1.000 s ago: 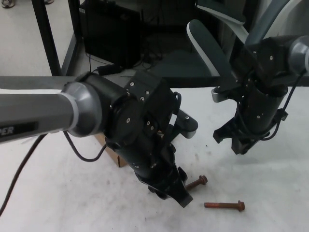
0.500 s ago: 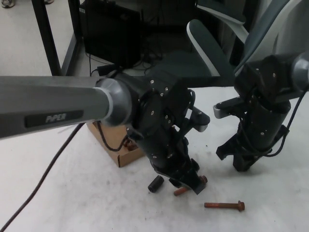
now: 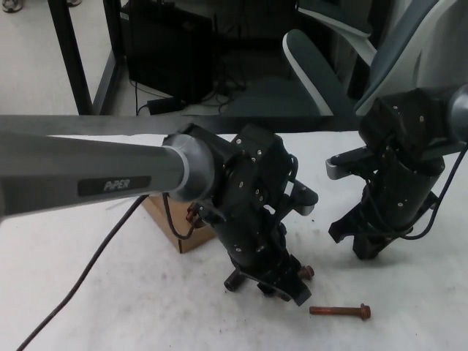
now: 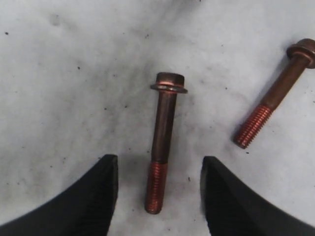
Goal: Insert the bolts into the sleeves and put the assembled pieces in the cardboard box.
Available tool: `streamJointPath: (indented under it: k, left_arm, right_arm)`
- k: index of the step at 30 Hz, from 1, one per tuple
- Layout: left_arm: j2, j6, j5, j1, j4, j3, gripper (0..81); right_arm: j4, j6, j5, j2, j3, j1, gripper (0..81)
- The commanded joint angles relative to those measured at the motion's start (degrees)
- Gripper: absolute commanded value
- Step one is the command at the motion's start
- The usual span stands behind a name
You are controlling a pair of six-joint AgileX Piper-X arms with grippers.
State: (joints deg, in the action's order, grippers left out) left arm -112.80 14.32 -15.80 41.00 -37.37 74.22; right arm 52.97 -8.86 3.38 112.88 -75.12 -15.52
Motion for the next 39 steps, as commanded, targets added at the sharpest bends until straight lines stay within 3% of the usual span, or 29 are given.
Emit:
streamJointPath:
  k: [1,11,39]
  left_arm:
    - [-1.5,-0.49,-0.38,0.26,0.28,1.68,49.1]
    - [-2.98,-1.03,-0.38,0.26,1.6,7.06,48.9]
    - [-4.38,5.67,-2.36,0.37,-2.74,7.32,48.9]
  right_arm:
    - [0.2,-0.14,2.31,1.46,1.34,-0.13,0.2]
    - [0.2,-0.15,3.43,1.46,1.34,-0.13,0.2]
    - [0.08,-0.15,3.85,1.46,1.34,-0.13,0.2]
